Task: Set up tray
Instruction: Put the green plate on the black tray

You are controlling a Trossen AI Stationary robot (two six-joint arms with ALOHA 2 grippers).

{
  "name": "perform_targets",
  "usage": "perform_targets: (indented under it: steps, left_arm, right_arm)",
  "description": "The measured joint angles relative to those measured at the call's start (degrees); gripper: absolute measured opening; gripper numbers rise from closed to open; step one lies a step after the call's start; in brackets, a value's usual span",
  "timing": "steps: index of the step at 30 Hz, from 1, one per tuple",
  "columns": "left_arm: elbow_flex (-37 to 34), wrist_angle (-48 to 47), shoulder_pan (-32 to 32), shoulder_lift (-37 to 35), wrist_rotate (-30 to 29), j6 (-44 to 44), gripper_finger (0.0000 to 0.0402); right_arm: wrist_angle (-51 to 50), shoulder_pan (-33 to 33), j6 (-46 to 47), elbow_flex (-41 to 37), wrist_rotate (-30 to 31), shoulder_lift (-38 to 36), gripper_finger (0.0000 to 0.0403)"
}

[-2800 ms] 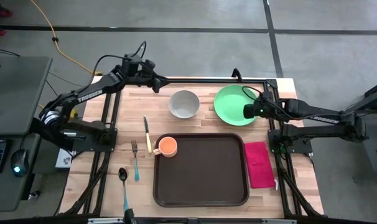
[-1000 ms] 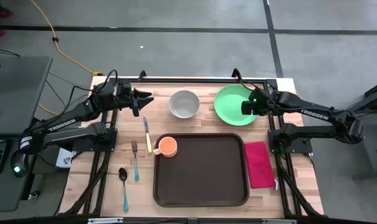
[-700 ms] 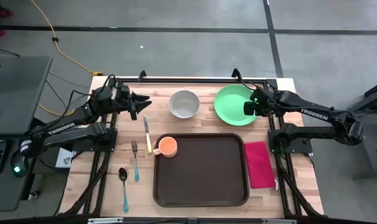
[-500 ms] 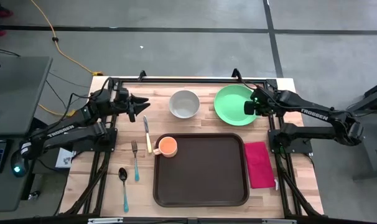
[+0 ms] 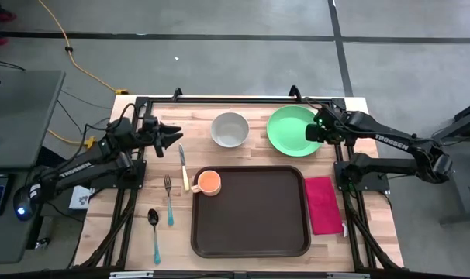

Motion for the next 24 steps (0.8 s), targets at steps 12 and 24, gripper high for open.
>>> perform_targets:
  steps: [12,24]
  left_arm:
    - [-3.63,0.03,0.01,-3.42,2.75,0.47,0.0211]
    - [-5.88,-0.31,0.01,-5.95,3.98,0.34,0.0211]
  right_arm:
    - [0.04,-2.29,0.63,0.00,-0.91,0.11,0.0124]
    - [3.53,-2.79,2.13,-2.93,-2.98,2.53,0.0124]
